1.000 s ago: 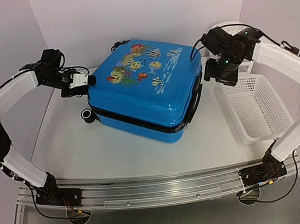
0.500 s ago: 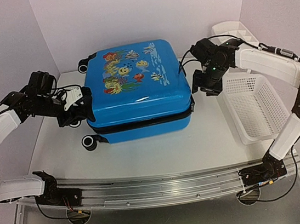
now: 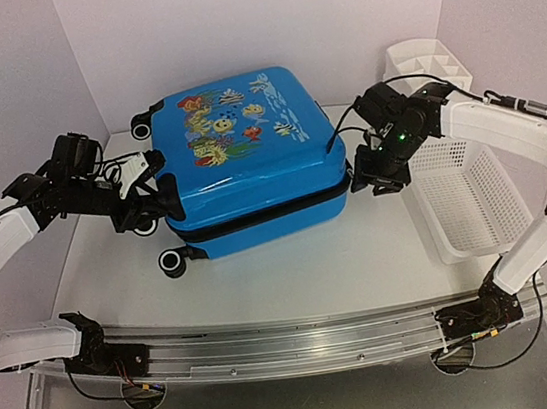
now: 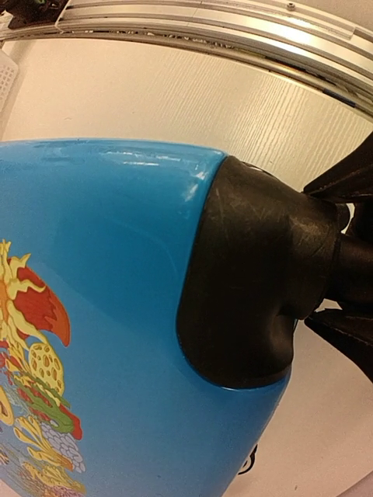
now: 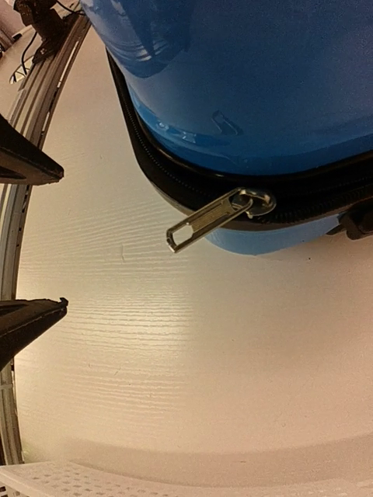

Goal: Open, take out, and arrange the luggage

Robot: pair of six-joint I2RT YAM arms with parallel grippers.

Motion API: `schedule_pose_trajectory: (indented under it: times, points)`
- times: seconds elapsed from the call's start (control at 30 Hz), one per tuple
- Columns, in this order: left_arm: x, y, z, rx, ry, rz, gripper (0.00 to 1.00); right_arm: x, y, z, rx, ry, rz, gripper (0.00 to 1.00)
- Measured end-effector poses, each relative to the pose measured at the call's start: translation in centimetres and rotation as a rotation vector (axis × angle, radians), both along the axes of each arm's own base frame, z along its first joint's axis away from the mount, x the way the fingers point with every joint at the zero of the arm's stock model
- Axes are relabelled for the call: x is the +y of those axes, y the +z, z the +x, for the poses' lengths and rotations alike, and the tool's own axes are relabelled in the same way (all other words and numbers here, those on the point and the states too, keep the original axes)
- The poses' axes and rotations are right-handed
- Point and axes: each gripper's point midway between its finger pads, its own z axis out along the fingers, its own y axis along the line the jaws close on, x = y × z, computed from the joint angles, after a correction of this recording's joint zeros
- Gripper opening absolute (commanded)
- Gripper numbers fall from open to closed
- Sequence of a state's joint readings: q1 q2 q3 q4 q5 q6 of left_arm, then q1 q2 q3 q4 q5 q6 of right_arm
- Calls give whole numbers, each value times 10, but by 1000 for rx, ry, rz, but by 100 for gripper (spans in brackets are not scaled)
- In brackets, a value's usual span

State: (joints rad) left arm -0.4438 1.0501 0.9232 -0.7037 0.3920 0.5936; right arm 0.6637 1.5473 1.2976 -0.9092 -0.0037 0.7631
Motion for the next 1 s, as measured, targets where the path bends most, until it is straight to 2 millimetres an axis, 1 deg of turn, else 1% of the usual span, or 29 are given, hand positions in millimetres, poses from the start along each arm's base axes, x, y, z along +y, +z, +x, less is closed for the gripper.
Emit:
schedule_pose_trajectory:
  times: [0.13, 0.27, 0.4, 0.47, 0.5, 0.67, 0.77, 0.87, 0.93, 1.0]
  points:
    - [-1, 1, 0, 1, -2, -9, 0, 5, -3, 9, -15, 64, -21, 41]
    - [-1, 1, 0, -2, -5, -9, 0, 12, -8, 33, -37, 157, -23, 39]
    - [-1, 2, -1, -5, -6, -10, 0, -2, -13, 51, -33, 185, -6, 39]
    - [-1, 2, -1, -9, -6, -12, 0, -8, -14, 57, -36, 195, -1, 38]
    - [-1, 2, -1, -11, -6, -13, 0, -8, -13, 58, -41, 203, 3, 37]
    - [-1, 3, -1, -21, -7, -17, 0, 2, -14, 60, -47, 243, 46, 35]
    - [-2, 3, -1, -22, -11, -19, 0, 5, -19, 59, -28, 248, 59, 29]
    - [-2, 4, -2, -23, -15, -21, 0, 7, -21, 60, -24, 247, 73, 21]
    - [-2, 4, -2, -24, -16, -20, 0, 9, -20, 61, -24, 245, 83, 14]
    - [-2, 4, -2, -23, -17, -22, 0, 11, -20, 61, -24, 244, 94, 3]
